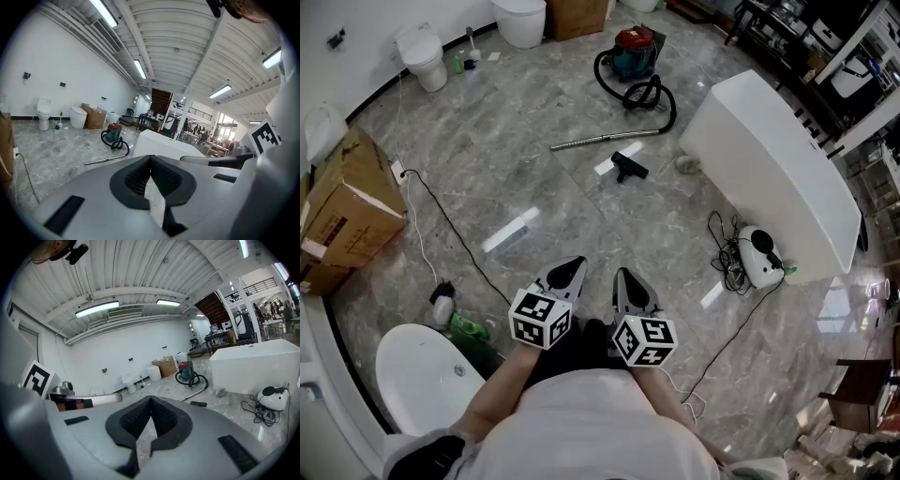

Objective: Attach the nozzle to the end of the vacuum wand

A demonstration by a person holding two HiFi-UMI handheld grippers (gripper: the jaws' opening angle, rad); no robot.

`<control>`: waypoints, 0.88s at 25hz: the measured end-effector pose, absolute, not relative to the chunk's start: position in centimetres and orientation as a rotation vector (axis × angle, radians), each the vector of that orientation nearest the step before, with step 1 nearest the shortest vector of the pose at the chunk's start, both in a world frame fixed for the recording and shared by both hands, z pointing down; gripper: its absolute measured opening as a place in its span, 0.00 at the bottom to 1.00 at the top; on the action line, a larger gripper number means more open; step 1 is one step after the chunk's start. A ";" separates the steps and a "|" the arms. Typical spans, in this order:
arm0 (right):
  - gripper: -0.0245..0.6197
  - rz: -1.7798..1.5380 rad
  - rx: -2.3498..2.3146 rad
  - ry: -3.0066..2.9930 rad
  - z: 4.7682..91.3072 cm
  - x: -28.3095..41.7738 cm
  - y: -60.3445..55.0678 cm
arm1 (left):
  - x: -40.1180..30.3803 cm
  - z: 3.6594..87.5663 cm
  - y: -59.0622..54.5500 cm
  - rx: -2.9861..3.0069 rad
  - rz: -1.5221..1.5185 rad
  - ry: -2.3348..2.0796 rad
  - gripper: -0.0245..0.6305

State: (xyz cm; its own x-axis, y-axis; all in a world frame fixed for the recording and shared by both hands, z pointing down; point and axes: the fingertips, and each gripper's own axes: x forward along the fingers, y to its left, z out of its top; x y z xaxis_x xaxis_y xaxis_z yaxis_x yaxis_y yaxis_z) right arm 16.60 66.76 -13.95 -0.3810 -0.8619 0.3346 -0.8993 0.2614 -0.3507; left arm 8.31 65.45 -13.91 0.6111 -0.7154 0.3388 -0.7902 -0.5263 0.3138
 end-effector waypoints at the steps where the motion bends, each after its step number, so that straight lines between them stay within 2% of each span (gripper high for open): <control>1: 0.06 0.762 1.704 -2.433 -13.9 16.7 66.7 | 8.4 -13.9 65.5 2.401 0.233 -1.197 0.05; 22: 0.06 0.797 1.724 -2.441 -13.7 17.0 66.6 | 7.6 -13.6 66.1 2.378 0.225 -1.218 0.05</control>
